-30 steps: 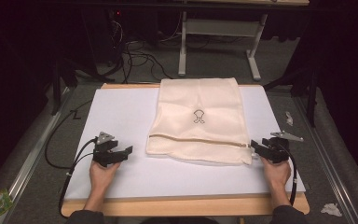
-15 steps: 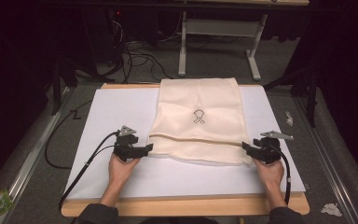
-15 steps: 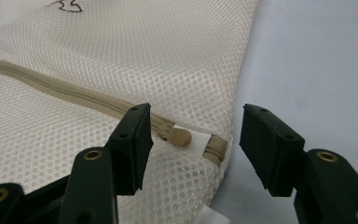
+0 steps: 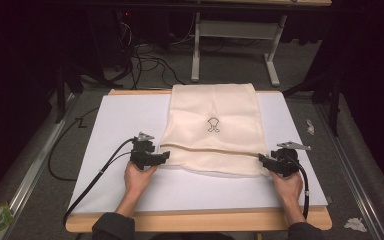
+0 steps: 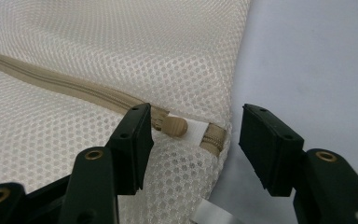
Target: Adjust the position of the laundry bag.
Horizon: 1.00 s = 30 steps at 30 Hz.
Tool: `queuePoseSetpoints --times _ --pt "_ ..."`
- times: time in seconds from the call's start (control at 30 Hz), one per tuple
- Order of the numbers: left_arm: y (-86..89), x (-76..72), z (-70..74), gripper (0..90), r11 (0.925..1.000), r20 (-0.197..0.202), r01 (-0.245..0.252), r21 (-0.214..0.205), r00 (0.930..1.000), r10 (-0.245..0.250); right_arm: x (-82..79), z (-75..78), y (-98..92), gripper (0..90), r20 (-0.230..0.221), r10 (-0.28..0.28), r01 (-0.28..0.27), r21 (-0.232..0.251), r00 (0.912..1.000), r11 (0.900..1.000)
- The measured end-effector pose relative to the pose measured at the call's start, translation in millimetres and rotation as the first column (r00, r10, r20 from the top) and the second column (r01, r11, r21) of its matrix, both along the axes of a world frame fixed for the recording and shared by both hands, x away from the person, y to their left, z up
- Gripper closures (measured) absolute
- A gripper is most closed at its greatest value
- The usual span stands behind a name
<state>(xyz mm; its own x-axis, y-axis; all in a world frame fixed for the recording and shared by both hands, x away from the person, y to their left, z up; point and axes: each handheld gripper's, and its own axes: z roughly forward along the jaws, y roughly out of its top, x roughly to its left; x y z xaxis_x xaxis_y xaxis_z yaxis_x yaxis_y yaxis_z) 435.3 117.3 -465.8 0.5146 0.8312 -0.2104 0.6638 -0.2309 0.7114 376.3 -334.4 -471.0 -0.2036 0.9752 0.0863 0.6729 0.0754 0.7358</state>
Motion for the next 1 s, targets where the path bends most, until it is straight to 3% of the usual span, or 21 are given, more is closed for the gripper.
queuePoseSetpoints --times 0.13,0.37,0.43,0.5,0.53,0.57,0.73,0.77,1.0 --pt "-1.4 3.1 -2.0 36.2 0.9998 -0.004 -0.013 -0.015 0.9999 0.013 -0.5 -3.0 1.1 46.1 -0.001 0.004 -0.004 -0.007 1.0 1.0" --pt "-2.6 8.0 -7.1 39.1 0.9997 -0.023 -0.021 0.008 0.9995 0.021 0.3 -5.9 6.4 51.3 -0.014 0.015 -0.015 -0.055 0.9998 0.9984" --pt "-4.1 9.3 -9.5 39.9 0.9994 -0.027 -0.022 0.027 0.9994 0.022 0.4 -5.8 6.6 52.4 -0.014 0.015 -0.016 -0.058 0.9998 0.9982" --pt "-9.4 8.4 -8.4 42.8 0.996 -0.005 -0.011 0.089 0.9999 0.012 0.3 -5.6 7.9 55.8 -0.016 0.021 -0.022 -0.075 0.9997 0.9969" --pt "-9.4 8.4 -8.4 44.5 0.996 -0.005 -0.011 0.089 0.9999 0.012 0.1 -5.5 8.2 57.1 -0.016 0.022 -0.023 -0.076 0.9996 0.9968" --pt "-12.0 7.8 -8.0 44.5 0.9929 0.003 -0.002 0.119 1.0 0.002 0.1 -5.5 8.2 57.1 -0.016 0.022 -0.023 -0.076 0.9996 0.9968" --pt "-13.6 6.2 -8.3 54.8 0.9881 0.026 0.004 0.154 0.9996 -0.008 -0.3 -4.9 8.3 62.2 -0.02 0.043 -0.045 -0.093 0.9989 0.9946" --pt "-12.9 6.5 -7.7 61.0 0.9865 0.03 0.002 0.164 0.9995 -0.007 -0.1 -4.5 8.4 64.4 -0.022 0.052 -0.054 -0.098 0.9984 0.9938" --pt "-13.5 6.5 -8.0 79.1 0.9899 0.027 0.019 0.14 0.9994 -0.023 -0.4 -3.6 9.4 72.1 -0.025 0.073 -0.075 -0.095 0.997 0.9926"
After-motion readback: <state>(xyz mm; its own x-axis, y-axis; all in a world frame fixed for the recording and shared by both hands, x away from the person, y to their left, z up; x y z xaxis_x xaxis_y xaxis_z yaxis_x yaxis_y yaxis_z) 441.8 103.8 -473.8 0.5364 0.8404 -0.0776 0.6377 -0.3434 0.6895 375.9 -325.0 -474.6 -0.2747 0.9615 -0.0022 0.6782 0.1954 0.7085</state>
